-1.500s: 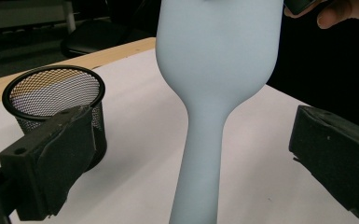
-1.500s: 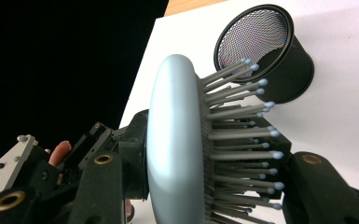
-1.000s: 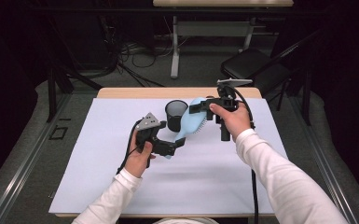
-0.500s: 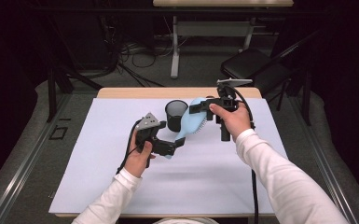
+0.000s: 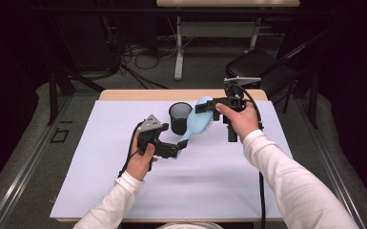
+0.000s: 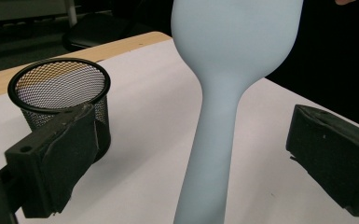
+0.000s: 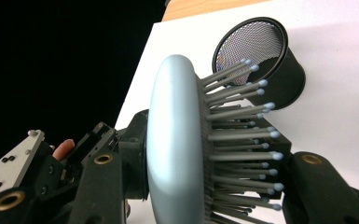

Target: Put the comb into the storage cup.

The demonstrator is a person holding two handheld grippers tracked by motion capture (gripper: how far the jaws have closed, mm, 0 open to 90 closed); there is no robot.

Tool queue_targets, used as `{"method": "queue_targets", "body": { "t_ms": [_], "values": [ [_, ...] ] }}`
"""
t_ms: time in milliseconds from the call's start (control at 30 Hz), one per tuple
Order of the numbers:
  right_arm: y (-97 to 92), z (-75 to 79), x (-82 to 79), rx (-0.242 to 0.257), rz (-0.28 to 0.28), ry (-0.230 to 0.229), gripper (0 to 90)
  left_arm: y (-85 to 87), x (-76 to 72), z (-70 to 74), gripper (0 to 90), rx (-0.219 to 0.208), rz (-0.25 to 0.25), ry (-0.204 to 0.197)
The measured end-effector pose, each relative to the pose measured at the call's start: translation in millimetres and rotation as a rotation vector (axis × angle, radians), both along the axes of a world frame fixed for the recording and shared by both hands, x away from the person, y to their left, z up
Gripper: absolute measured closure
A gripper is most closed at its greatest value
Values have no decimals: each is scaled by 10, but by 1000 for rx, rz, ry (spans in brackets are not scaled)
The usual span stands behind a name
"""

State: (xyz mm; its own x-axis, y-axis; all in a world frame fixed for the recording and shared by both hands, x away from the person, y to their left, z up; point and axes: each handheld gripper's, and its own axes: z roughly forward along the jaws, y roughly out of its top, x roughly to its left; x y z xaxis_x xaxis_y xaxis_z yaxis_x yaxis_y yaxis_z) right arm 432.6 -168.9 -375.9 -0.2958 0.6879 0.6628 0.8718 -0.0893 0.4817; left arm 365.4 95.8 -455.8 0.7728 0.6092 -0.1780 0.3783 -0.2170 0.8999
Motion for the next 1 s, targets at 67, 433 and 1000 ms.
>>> {"method": "queue_targets", "body": {
  "t_ms": [67, 433, 1000],
  "values": [
    [-3, 19, 2, 1, -6, -3, 492, 9, 6, 1, 24, 3, 1, 2],
    [13, 92, 31, -17, -10, -13, 491, 52, 28, 10, 24, 12, 17, 6],
    [71, 263, 139, -50, -28, -68, 491, 122, 53, 28, 7, 18, 34, 11]
  ]
}}
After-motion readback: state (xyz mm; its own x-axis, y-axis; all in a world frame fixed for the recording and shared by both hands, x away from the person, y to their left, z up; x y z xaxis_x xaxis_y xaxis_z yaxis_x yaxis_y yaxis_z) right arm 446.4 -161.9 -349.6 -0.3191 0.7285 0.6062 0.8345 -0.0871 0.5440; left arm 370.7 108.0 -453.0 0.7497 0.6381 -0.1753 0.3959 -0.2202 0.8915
